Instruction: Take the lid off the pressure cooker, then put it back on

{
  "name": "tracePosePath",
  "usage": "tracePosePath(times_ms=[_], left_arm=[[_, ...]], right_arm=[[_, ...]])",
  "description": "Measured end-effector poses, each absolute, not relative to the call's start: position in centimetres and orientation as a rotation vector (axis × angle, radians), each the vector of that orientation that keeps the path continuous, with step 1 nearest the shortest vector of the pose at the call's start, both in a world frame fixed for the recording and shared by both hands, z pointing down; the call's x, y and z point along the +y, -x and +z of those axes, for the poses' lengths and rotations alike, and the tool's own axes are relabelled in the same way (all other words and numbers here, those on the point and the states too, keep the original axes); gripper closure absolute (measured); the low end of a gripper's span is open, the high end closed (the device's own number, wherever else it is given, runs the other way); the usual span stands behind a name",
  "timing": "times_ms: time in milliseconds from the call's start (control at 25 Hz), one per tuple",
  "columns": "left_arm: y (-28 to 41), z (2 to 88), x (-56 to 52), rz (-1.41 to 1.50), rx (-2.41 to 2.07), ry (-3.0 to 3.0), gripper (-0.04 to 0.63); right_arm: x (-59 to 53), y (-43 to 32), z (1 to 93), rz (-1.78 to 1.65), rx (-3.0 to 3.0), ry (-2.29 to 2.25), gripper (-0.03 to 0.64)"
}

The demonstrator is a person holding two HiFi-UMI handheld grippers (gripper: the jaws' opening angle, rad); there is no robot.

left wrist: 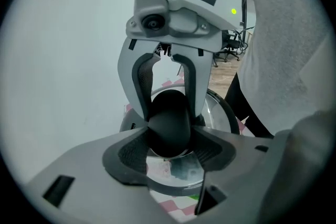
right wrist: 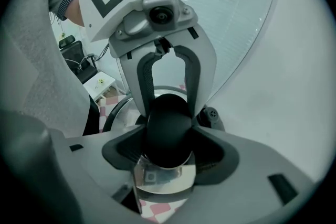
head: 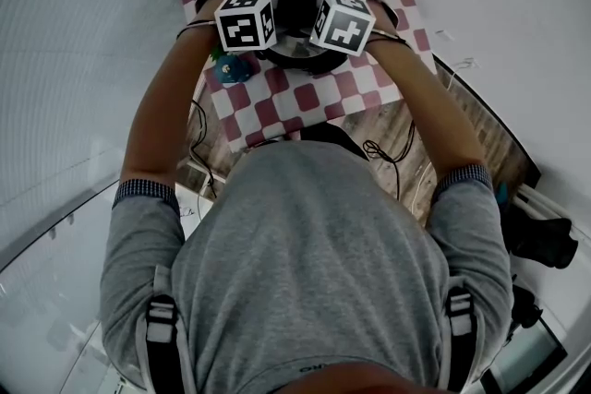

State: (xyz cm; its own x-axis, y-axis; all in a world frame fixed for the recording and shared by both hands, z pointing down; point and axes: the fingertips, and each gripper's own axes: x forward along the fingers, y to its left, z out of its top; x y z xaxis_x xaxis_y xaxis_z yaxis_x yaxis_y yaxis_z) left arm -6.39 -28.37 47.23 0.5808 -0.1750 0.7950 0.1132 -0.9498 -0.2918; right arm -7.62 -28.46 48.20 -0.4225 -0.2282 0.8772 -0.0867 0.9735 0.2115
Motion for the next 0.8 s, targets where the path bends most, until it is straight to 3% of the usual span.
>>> tracePosePath(times_ms=[800], left_arm=[[4.7, 45.2, -22.0, -1.225, -0.029, 2.42, 0.321]], right_arm=[[-22.2, 5.8, 46.1, -0.156, -1.947, -0.358, 0.331]])
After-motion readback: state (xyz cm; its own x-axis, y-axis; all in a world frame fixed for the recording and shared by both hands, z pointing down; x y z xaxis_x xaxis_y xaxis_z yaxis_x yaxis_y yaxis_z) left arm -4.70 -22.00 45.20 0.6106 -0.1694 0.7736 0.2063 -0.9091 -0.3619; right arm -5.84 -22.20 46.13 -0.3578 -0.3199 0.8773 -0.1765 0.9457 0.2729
